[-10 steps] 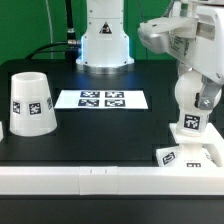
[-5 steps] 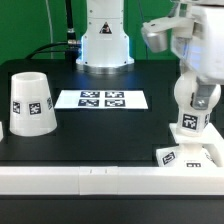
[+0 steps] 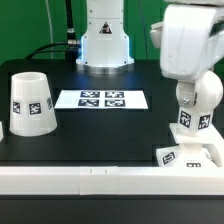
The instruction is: Assemble lamp
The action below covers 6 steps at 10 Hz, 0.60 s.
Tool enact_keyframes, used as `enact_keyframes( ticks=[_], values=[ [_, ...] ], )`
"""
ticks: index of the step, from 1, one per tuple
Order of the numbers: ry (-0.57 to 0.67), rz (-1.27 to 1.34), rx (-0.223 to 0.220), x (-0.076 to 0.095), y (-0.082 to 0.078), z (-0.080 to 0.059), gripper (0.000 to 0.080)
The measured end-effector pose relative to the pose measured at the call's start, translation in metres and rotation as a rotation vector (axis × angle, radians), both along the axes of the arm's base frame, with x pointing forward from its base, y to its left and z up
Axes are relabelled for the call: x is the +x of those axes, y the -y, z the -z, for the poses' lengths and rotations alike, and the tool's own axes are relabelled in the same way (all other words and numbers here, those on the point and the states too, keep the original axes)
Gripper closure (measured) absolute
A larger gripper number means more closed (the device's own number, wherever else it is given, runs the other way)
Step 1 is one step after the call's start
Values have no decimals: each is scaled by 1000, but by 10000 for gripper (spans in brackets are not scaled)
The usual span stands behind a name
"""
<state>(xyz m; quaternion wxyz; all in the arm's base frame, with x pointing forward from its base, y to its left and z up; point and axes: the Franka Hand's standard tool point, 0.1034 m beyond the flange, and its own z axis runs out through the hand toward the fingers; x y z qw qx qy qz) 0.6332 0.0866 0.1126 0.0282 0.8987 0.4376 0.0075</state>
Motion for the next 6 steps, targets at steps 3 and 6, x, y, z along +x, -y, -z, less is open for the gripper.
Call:
enact_keyframes(
  ticks=[3, 6],
  values=[
    [8, 177, 8, 0, -1, 0, 222],
    [16, 359, 15, 0, -1, 0, 222]
  ],
)
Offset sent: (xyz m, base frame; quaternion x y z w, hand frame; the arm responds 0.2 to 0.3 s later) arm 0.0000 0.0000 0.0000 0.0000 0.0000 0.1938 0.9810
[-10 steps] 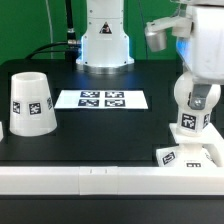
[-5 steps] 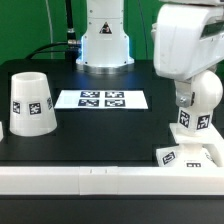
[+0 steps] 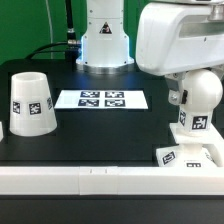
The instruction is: Assemble lamp
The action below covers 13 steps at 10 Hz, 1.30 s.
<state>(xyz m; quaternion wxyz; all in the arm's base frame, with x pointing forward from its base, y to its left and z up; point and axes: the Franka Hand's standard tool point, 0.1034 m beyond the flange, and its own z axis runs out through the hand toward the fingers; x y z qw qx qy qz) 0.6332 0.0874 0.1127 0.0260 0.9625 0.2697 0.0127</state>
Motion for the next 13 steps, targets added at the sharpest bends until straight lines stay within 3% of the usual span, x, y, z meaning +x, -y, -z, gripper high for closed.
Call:
enact_keyframes(
  ticks=[6, 11, 13],
  values=[
    [12, 600, 59, 1, 4, -1, 222],
    [-27, 1121, 51, -8, -4, 2, 222],
    [-60, 1271, 70, -8, -4, 2, 222]
  ],
)
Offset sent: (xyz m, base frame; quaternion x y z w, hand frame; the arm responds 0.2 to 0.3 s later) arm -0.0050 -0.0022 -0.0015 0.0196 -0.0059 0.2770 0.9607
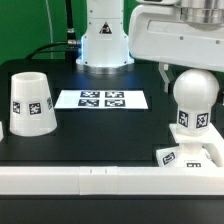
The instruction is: Assemble lamp
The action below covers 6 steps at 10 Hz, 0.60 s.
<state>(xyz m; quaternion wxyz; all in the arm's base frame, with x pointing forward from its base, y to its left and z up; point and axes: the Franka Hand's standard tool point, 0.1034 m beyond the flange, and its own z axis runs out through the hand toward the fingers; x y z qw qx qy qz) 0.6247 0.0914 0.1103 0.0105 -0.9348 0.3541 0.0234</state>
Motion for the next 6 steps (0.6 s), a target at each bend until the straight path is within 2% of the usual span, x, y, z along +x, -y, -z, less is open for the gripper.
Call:
enact_keyframes(
  ticks=[1, 4, 5, 6],
  values=[
    [-5, 58, 17, 0, 1, 0, 222],
    [-7, 150, 17, 0, -1, 0, 222],
    [1, 94, 15, 1, -1, -1, 133],
    [8, 22, 17, 1, -3, -2, 106]
  ],
)
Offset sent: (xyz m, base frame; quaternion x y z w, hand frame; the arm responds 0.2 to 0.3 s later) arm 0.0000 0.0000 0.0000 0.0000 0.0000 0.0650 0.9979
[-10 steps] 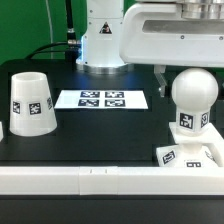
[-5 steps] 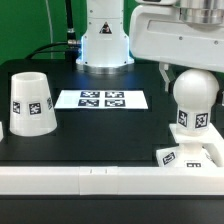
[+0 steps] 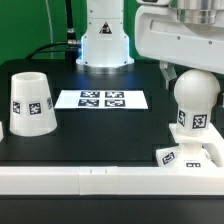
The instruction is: Assemble lamp
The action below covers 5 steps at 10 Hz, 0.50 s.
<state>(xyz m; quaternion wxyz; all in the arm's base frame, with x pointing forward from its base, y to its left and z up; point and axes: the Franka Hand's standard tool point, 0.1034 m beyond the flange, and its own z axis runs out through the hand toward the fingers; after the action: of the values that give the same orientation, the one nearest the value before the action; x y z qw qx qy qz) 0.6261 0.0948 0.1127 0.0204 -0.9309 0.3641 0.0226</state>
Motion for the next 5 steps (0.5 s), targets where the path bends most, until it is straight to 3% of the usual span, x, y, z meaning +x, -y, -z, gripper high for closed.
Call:
enact_keyframes(
  ticks=[5],
  values=[
    [44, -478, 10, 3, -3, -3, 101]
  ],
)
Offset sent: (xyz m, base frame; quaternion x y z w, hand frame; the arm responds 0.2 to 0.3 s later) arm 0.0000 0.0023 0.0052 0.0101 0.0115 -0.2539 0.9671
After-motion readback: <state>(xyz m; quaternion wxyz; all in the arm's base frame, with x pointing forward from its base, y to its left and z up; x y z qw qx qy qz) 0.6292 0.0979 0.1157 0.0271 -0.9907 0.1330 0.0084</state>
